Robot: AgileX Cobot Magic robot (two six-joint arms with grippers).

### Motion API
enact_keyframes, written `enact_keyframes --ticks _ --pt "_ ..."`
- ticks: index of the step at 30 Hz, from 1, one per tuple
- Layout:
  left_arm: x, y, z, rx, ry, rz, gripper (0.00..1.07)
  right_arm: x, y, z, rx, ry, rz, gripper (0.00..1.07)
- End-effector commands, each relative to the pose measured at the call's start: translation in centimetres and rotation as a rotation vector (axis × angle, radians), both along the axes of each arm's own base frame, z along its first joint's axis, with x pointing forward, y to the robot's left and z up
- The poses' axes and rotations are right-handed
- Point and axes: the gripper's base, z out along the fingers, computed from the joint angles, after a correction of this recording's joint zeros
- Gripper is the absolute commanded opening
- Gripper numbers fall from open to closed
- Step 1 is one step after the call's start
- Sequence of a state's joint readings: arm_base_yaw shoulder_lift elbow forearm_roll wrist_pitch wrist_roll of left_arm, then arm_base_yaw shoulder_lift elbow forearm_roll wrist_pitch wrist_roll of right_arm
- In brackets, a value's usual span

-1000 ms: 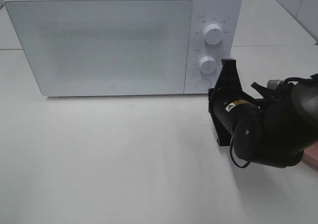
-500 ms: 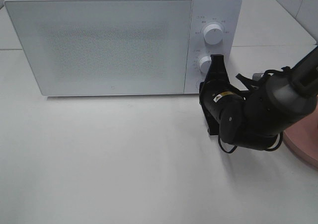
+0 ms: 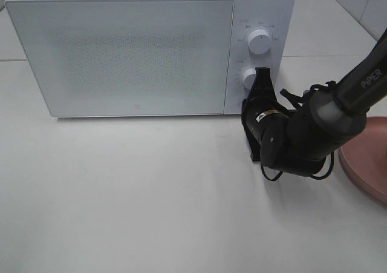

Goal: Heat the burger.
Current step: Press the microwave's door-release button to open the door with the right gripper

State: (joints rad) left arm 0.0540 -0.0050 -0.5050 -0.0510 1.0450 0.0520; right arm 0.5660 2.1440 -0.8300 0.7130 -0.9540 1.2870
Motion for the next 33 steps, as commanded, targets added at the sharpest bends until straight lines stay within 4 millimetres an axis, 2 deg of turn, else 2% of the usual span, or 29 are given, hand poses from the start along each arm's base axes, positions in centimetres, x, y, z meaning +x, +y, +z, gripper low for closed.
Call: enact_keyframes --ticks 1,12,28,33 --pt "-0.3 0.0 0.0 -0.004 -0.027 -0.004 0.98 0.5 0.1 -0.1 -0.008 -0.005 0.003 0.0" --pt "-0.3 0.0 0.0 -0.004 -0.027 -0.004 0.98 0.8 0.2 -0.7 -0.009 -0.002 -0.015 0.0" --pt "-0.3 0.0 0.0 -0.004 -0.027 -0.004 0.98 2.9 1.3 0.5 -0.024 -0.101 -0.009 0.0" --pt "-0.3 0.0 0.0 -0.004 -0.027 -0.004 0.98 4.6 1.6 1.0 -0.055 -0.204 -0.033 0.0"
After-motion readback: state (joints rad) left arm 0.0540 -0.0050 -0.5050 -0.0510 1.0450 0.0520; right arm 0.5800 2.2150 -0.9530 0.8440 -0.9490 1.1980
